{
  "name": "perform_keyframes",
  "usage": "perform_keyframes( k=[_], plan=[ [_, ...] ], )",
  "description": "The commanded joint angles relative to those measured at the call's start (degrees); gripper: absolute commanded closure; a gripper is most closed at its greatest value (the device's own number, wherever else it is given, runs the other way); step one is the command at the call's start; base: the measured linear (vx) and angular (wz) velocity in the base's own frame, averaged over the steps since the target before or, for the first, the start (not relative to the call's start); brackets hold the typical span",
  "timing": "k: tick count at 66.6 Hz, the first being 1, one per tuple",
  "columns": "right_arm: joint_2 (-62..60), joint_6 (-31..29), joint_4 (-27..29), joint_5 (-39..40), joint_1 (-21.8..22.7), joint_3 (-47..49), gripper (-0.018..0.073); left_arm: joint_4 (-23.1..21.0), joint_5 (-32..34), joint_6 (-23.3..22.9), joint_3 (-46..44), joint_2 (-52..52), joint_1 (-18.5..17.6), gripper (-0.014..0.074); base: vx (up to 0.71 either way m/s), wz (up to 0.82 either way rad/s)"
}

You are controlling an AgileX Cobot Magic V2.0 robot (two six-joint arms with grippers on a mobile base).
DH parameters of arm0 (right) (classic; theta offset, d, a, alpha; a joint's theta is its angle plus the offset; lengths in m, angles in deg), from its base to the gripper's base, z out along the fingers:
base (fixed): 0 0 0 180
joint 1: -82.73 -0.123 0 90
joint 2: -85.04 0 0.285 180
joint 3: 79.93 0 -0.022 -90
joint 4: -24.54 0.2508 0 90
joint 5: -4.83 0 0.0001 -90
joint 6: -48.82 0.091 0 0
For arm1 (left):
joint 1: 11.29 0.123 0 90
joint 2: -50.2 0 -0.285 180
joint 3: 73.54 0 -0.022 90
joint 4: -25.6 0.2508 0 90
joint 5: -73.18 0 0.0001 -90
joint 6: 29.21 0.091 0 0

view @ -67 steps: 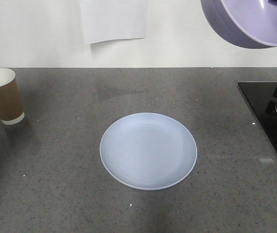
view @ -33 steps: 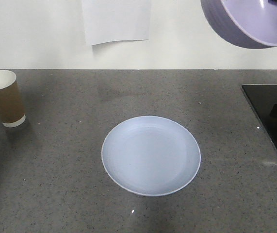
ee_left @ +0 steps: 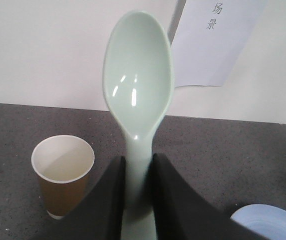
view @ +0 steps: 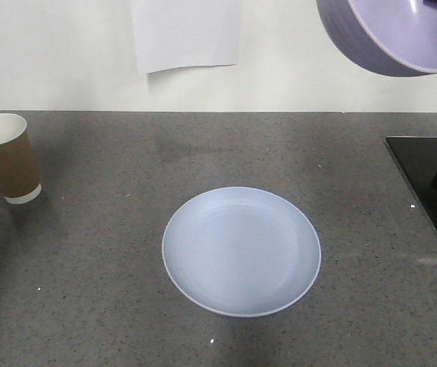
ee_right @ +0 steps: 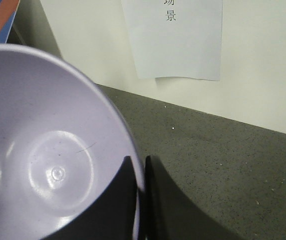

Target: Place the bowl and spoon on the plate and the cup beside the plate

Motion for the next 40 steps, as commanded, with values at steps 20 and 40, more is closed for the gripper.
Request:
perform_keyframes(
  k=[20,40],
  plan=[
    [-1.3,-0.3,2.7,2.5,0.2,1.5,0.0568,-1.5,3.5,-0.1,-1.3,0.5,-0.1,0.0602,0.01,0.0],
    [-1.3,-0.3,2.7,2.5,0.2,1.5,0.0568,-1.5,3.5,-0.1,-1.3,0.5,-0.1,0.0602,0.0,0.0]
  ],
)
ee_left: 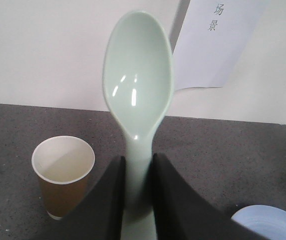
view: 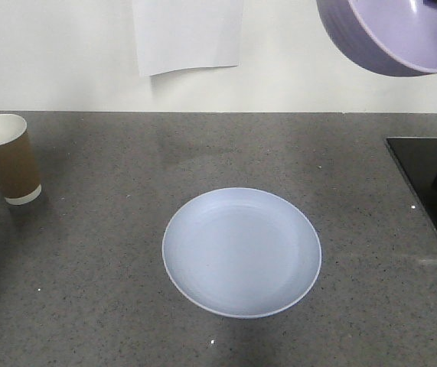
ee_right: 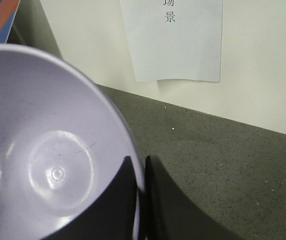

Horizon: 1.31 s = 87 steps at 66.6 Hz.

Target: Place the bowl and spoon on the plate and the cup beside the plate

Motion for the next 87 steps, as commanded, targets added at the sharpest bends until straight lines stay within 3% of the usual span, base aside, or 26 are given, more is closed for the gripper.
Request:
perform_keyframes(
  k=[1,87],
  plan=[
    [-1.3,-0.3,2.7,2.5,0.2,1.5,0.0568,-1.5,3.5,-0.1,-1.3,0.5,-0.1,0.0602,0.0,0.0],
    [-1.3,-0.3,2.7,2.5,0.2,1.5,0.0568,-1.5,3.5,-0.1,-1.3,0.5,-0.1,0.0602,0.0,0.0]
  ],
)
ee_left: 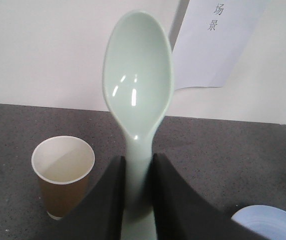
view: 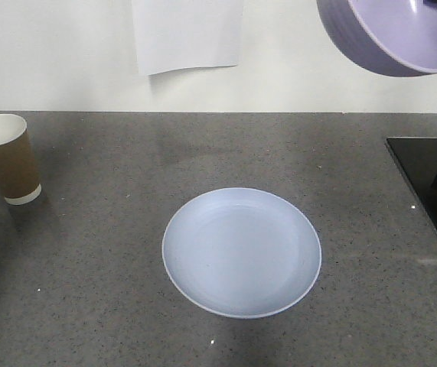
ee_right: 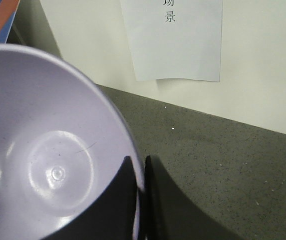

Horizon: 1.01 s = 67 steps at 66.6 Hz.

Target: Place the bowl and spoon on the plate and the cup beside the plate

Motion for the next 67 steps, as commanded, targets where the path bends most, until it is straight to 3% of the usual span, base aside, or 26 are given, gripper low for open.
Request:
perform_keyframes(
  k=[1,67],
  plan=[
    [-1.3,-0.3,2.7,2.5,0.2,1.5,0.0568,-1.5,3.5,-0.1,-1.3,0.5,-0.1,0.0602,0.0,0.0],
    [-1.3,-0.3,2.7,2.5,0.2,1.5,0.0568,-1.5,3.5,-0.1,-1.3,0.5,-0.1,0.0602,0.0,0.0]
  ],
)
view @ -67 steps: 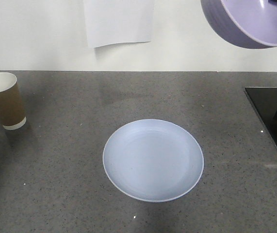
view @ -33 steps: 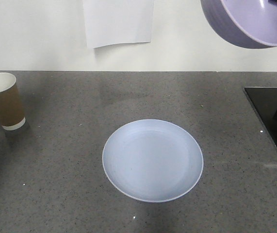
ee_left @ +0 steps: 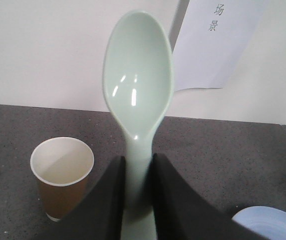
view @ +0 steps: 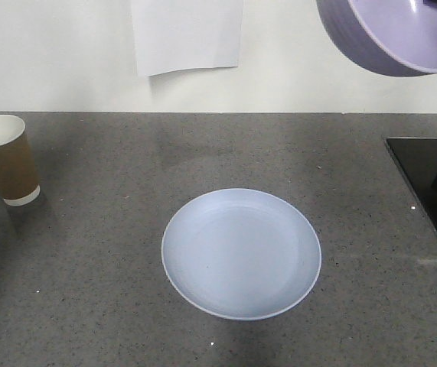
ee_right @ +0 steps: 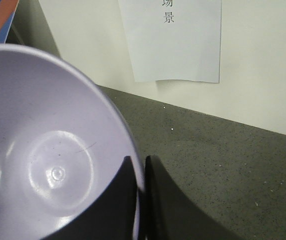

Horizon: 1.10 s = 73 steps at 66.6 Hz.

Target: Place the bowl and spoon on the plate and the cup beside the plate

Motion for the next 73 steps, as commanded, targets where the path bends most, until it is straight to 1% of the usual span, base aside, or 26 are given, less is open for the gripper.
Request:
perform_keyframes(
  k=[1,73],
  plan=[
    [-1.3,-0.3,2.7,2.6,0.2,1.5,0.0568,-1.5,3.5,-0.1,-1.3,0.5,-0.1,0.0602,0.0,0.01],
    [-1.3,-0.3,2.7,2.6,0.2,1.5,0.0568,-1.5,3.5,-0.1,-1.3,0.5,-0.1,0.0602,0.01,0.0]
  ],
)
